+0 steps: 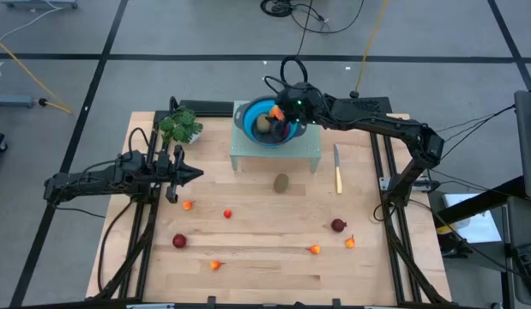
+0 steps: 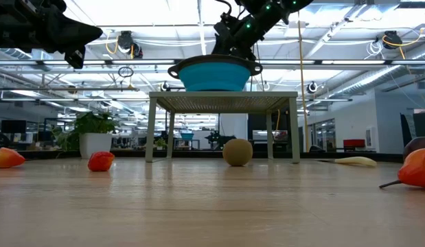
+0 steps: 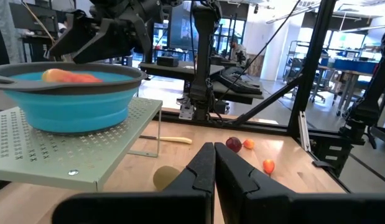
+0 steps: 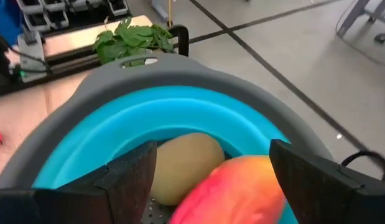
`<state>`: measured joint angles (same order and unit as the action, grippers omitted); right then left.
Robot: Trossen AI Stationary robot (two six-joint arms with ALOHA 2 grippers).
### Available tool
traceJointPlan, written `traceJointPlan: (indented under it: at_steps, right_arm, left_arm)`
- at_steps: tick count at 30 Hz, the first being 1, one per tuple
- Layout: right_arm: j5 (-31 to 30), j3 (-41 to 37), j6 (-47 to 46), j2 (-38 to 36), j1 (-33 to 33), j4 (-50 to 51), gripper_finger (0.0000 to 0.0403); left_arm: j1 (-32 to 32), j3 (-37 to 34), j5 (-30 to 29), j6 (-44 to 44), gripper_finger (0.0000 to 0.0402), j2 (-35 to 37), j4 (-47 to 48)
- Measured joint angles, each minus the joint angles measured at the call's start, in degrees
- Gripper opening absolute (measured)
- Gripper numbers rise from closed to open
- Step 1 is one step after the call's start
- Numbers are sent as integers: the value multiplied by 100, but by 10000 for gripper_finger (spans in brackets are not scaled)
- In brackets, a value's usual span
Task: Pick & Place Fruit
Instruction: Put the peach into the colander on the shelf
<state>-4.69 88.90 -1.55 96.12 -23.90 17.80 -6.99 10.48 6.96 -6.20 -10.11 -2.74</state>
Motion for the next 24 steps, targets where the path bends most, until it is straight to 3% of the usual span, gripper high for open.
traceJointPlan:
  at_steps: [4,13,24]
  right_arm:
    - [-43,0,358,-64,24,21,295]
    - [-1162,9,866,-481,379,50,257]
    - [-1201,9,812,-949,1000,47,167]
  left_arm:
    - [0,0,0,0,8,0,0]
    - [-2,0,-2,0,8,0,0]
    - [-1,0,-2,2,8,1,15]
